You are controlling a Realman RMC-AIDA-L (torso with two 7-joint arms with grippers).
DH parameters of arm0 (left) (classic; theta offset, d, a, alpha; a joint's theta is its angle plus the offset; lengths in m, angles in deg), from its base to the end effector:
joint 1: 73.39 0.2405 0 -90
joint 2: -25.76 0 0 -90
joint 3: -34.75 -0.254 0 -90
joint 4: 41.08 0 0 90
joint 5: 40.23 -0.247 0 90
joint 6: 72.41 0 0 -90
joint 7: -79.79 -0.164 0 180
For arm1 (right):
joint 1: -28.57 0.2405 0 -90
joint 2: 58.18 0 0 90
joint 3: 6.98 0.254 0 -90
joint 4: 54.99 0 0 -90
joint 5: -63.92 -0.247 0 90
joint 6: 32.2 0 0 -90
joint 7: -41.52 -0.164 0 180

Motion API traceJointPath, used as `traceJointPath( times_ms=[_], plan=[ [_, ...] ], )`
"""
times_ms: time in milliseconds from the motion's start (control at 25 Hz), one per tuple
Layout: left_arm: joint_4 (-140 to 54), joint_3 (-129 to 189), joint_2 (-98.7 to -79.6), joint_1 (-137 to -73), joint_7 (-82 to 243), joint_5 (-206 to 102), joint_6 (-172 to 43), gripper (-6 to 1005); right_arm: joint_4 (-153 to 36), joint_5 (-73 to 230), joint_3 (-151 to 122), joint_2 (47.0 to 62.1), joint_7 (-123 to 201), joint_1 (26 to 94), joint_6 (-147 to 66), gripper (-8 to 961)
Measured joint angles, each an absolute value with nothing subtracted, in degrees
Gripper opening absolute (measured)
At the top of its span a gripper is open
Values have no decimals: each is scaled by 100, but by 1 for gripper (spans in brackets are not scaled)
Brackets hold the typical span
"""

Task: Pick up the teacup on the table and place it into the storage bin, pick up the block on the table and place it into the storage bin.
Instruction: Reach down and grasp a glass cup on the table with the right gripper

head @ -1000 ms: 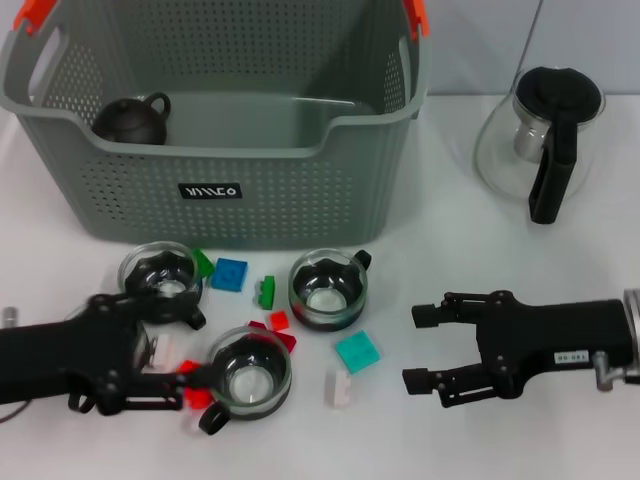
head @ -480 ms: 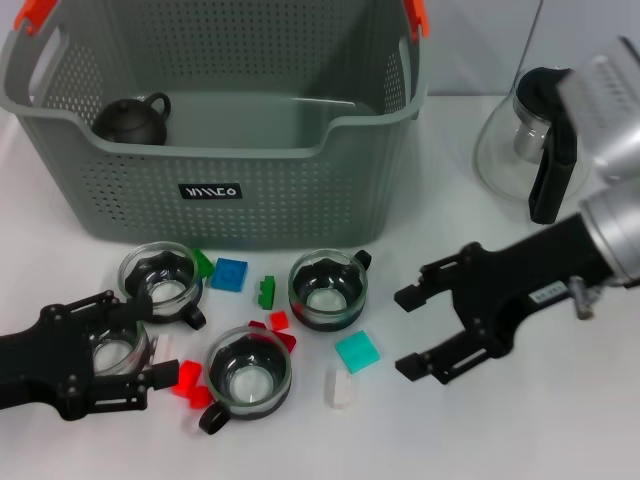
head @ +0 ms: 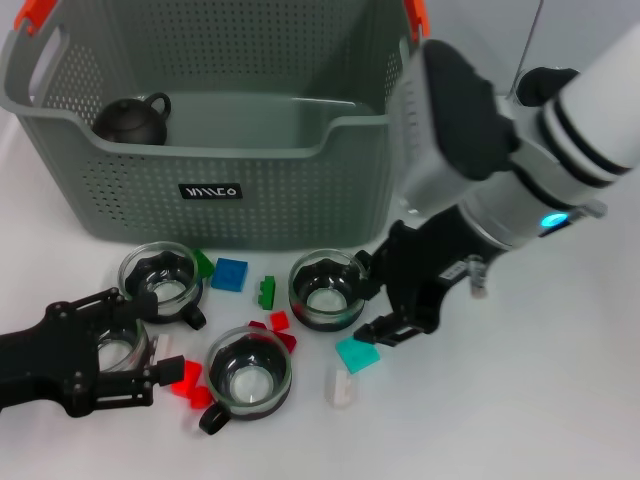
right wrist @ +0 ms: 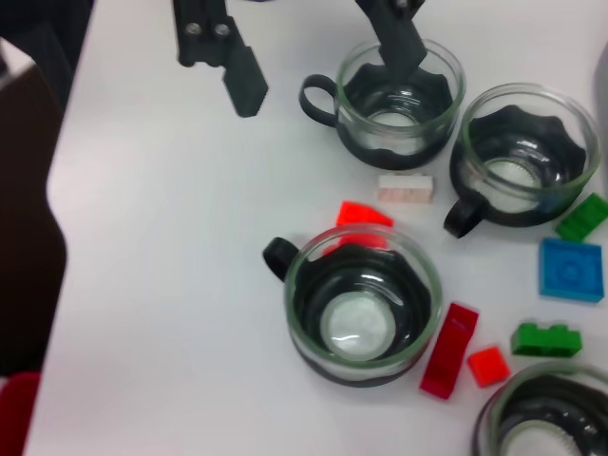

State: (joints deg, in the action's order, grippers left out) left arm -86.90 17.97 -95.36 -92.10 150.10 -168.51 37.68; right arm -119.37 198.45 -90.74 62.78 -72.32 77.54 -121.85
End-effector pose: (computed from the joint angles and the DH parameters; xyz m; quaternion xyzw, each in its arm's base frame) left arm -0.3414 0.2592 0.0329 -0.9219 -0.2330 -0.2716 0.1485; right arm 0.0889 0.3848 -0.0821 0.9904 0.0084 0.1372 0.0114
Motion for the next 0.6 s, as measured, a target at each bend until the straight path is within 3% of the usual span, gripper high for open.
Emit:
traceJointPath(
  times_ms=[160, 600],
  plan=[
    [-8654, 1804, -9544, -9168, 15011, -16839, 3763, 918, -11896, 19988, -9441, 6295, -7553, 7911, -11796, 496],
    [-8614, 1814, -9553, -9131, 15009, -16824, 3744, 918, -11236, 19942, -10918, 6302, -7862, 7911, -10199, 471]
  ],
)
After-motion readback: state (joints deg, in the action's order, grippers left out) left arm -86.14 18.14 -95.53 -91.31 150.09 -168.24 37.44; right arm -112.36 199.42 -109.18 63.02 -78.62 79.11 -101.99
